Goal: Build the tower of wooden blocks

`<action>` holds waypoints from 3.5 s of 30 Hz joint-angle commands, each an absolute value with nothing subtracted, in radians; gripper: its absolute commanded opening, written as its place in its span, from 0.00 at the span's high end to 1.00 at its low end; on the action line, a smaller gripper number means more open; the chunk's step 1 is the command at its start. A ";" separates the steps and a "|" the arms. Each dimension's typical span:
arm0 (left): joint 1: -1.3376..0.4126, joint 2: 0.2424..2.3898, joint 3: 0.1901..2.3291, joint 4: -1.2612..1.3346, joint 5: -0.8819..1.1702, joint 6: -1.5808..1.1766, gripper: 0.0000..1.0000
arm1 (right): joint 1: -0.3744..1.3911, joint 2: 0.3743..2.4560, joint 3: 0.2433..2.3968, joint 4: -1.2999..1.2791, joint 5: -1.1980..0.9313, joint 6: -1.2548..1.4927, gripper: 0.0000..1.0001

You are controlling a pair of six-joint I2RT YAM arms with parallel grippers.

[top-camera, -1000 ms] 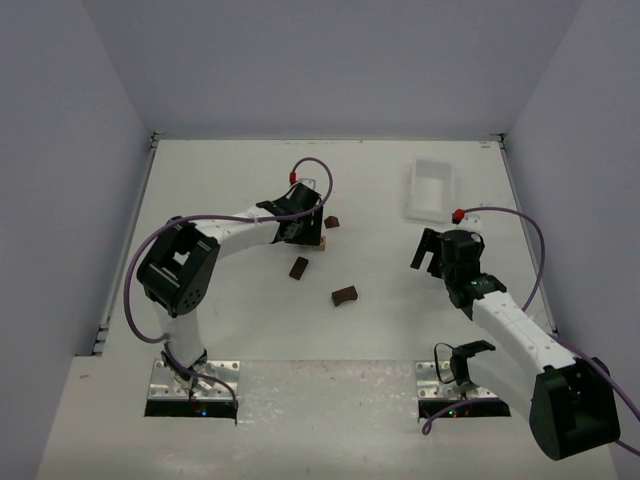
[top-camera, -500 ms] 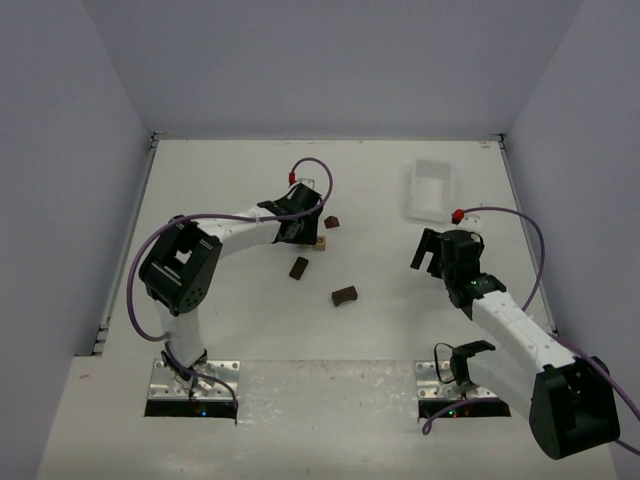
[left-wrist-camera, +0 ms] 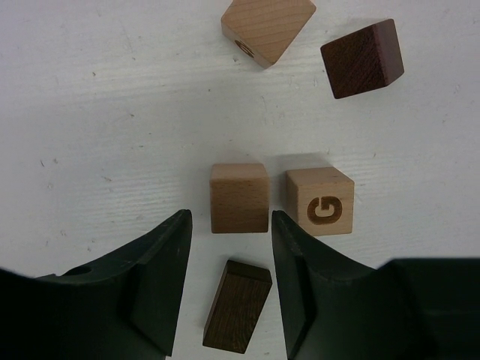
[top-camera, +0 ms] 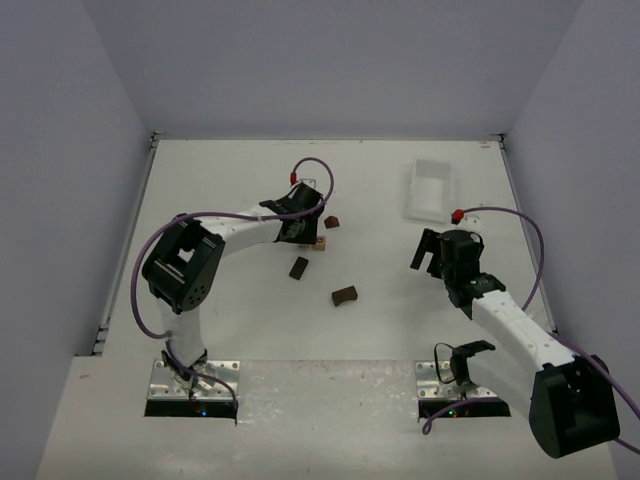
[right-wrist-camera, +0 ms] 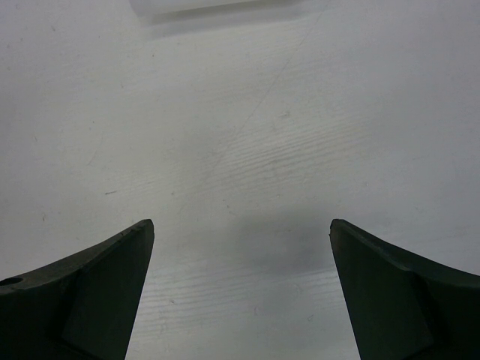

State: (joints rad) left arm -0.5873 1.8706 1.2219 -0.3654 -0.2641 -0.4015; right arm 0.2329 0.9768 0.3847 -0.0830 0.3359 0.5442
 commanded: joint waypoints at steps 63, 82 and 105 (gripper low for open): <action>-0.932 1.554 1.224 -0.361 -0.210 -0.233 1.00 | 0.233 0.959 0.408 -0.054 0.336 0.555 0.01; -1.049 1.596 1.204 -0.320 -0.037 0.010 1.00 | 0.233 0.951 0.405 -0.068 0.367 0.560 0.01; -1.049 1.640 1.139 -0.397 -0.180 -0.145 1.00 | 0.233 0.979 0.417 -0.076 0.358 0.561 0.01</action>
State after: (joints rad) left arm -1.0462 1.6497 1.1494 -0.4089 -0.1477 -0.1174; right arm 0.2329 0.9807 0.3847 -0.0881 0.3393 0.5495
